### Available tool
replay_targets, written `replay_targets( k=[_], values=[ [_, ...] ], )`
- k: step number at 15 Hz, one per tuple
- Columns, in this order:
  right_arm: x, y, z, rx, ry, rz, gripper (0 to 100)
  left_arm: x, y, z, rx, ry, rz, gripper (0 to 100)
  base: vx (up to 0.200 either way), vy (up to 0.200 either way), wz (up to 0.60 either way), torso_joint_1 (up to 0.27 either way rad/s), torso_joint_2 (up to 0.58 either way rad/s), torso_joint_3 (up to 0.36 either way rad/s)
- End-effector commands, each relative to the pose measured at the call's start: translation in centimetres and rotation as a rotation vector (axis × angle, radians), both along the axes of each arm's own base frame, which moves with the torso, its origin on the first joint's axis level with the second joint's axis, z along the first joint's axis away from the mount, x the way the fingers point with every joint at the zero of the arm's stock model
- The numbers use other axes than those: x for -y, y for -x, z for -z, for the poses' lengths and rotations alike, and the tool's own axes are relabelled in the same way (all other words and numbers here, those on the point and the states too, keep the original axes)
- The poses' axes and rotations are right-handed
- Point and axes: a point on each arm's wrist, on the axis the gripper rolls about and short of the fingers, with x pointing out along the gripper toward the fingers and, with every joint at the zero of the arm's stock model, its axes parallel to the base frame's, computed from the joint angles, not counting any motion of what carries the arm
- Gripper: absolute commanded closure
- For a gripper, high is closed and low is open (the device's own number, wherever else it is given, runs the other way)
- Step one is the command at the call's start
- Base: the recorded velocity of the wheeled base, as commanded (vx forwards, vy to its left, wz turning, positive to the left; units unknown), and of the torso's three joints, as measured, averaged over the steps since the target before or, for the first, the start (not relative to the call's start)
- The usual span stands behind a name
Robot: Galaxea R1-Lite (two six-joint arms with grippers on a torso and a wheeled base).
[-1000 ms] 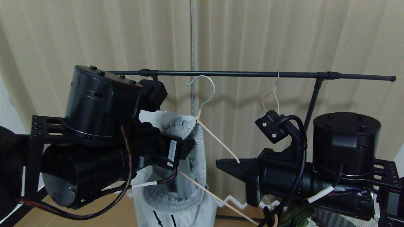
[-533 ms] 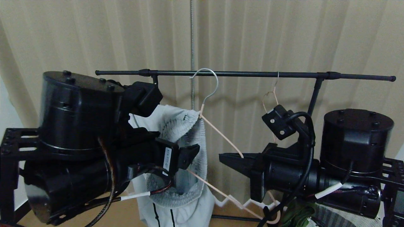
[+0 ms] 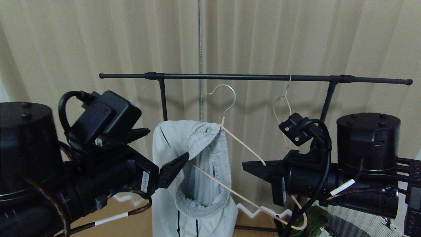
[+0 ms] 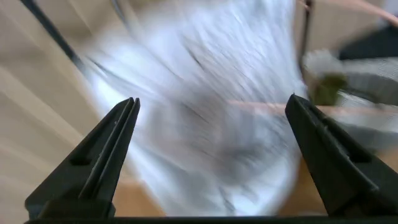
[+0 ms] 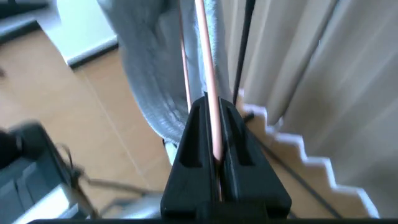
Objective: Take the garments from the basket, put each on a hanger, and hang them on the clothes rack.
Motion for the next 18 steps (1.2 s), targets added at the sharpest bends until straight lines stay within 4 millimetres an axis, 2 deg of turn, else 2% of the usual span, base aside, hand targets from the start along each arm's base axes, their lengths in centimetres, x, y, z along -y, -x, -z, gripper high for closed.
replay_targets(
  k=[1,4,5,7,12,14,18],
  values=[
    [0.4,0.3,-0.9,0.025,-0.020,0.000,100,-1.7,-0.4,1.5,0.055,-0.047,-0.012,0,0.000,0.000,0.00,0.000,0.00,0.000],
    [0.8,1.0,-1.3,0.008,-0.038,-0.064,100,-3.4,-1.9,1.2,0.158,-0.157,0.009,0,0.000,0.000,0.00,0.000,0.00,0.000],
    [0.9,1.3,-1.4,-0.003,-0.055,-0.116,100,-4.4,-2.6,1.2,0.197,-0.212,0.083,0,0.000,0.000,0.00,0.000,0.00,0.000],
    [0.7,1.3,-1.3,0.004,-0.047,-0.151,100,-5.1,-3.5,0.9,0.273,-0.295,0.192,0,0.000,0.000,0.00,0.000,0.00,0.000],
    [0.3,1.2,-0.8,0.034,-0.012,-0.252,100,-3.6,-6.2,0.3,0.296,-0.316,0.227,0,0.000,0.000,0.00,0.000,0.00,0.000],
    [0.0,1.4,-0.9,0.045,-0.015,-0.301,100,-3.2,-6.9,1.0,0.275,-0.327,0.237,0,0.000,0.000,0.00,0.000,0.00,0.000],
    [-0.4,1.8,-1.0,0.049,-0.029,-0.365,100,-2.4,-6.9,1.6,0.260,-0.329,0.272,0,0.000,0.000,0.00,0.000,0.00,0.000]
  ],
)
